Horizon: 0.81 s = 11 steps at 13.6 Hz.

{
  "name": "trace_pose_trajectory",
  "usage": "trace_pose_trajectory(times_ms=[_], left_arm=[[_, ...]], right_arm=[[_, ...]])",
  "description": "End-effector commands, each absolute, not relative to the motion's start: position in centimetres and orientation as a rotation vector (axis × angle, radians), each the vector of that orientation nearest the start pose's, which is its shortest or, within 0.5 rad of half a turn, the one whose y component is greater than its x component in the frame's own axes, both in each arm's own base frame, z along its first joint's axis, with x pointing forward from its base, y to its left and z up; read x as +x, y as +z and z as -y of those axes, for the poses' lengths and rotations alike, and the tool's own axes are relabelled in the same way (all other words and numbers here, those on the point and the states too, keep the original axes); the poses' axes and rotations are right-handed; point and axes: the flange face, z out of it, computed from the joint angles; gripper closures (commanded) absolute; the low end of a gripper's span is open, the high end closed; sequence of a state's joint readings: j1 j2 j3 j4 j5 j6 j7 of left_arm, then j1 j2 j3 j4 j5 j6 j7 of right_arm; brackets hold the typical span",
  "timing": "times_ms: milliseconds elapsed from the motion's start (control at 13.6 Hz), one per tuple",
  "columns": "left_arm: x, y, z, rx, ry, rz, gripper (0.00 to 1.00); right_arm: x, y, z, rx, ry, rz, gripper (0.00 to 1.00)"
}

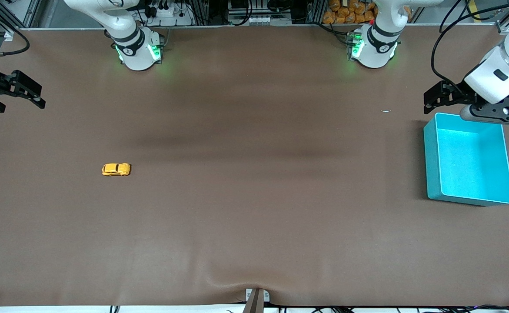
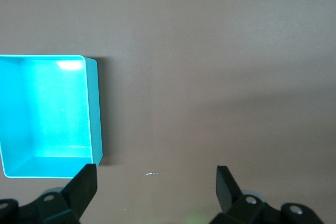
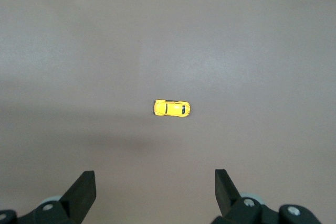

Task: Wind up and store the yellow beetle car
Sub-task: 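Reach the right gripper down to the yellow toy car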

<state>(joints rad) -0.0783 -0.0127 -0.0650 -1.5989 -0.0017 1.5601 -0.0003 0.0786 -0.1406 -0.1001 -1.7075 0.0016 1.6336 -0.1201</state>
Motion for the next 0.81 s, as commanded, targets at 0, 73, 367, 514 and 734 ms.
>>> trace_pose_trajectory(times_ms=[0, 73, 367, 514, 734], left_arm=[[54.5, 62.3, 7.9, -3.140, 0.035, -0.217, 0.00], [54.6, 62.3, 7.9, -3.138, 0.034, -0.219, 0.00], [54.5, 62.3, 8.0, -3.138, 0.034, -0.217, 0.00], [54.6, 62.3, 7.9, -3.138, 0.034, -0.215, 0.00], [54.7, 62.9, 7.8, -3.140, 0.013, -0.212, 0.00]], right_arm=[[51.0, 64.6, 1.1, -3.130, -0.108, 0.128, 0.00], [51.1, 64.6, 1.1, -3.130, -0.105, 0.128, 0.00], [51.4, 64.1, 0.7, -3.128, -0.093, 0.152, 0.00], [52.2, 62.3, 0.5, -3.130, -0.051, 0.162, 0.00], [53.6, 56.2, 0.2, -3.133, 0.005, 0.173, 0.00]])
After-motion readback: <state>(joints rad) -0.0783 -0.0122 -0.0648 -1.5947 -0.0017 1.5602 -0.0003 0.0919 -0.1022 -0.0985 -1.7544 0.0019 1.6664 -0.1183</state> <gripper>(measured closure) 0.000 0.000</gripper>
